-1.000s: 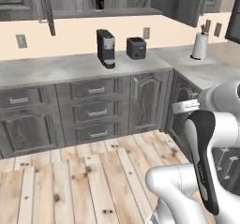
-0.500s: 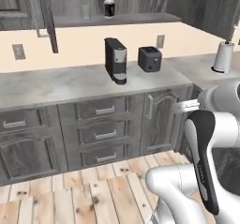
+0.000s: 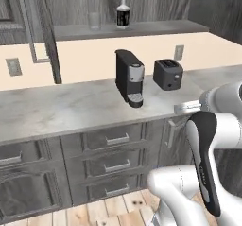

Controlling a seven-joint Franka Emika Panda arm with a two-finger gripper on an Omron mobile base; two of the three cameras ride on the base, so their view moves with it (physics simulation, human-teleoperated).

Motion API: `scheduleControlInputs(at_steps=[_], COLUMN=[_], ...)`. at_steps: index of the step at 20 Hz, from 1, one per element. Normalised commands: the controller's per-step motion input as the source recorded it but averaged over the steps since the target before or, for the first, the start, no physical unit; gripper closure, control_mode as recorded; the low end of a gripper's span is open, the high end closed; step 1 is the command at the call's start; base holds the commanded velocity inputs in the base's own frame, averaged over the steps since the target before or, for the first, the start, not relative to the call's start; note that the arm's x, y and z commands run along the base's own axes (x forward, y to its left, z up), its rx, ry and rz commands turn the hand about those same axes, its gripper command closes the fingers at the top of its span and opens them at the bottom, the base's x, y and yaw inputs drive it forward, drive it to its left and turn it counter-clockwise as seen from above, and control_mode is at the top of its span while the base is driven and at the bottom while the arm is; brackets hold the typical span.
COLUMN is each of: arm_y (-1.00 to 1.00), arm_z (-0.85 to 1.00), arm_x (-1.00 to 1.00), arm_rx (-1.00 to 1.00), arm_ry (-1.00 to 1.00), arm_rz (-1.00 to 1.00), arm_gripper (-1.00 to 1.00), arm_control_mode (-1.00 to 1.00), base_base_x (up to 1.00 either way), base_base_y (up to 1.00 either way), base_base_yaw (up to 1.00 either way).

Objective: There is a bowl on the dining counter. Grab a lemon wedge from the fridge and place it in the bowl. Then get the liquor bottle and glass cup from the cabinet and place them next to the bowl.

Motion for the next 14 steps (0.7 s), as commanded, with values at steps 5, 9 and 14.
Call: scheduleControlInputs(at_steps=[5, 9, 14], arm_y=[0.00, 0.00, 0.00], arm_z=[0.00, 0.00, 0.00], arm_x=[0.00, 0.00, 0.00], arm_rx=[0.00, 0.00, 0.00], arm_ry=[0.00, 0.00, 0.00], arm_rz=[0.00, 0.00, 0.00], arm_gripper=[-1.00, -1.00, -1.00], arm_control_mode=[1.00, 1.00, 1.00], base_base_x=[1.00, 1.00, 1.00], base_base_y=[-0.19, -0.16, -0.12], base_base_yaw=[0.00, 0.00, 0.00])
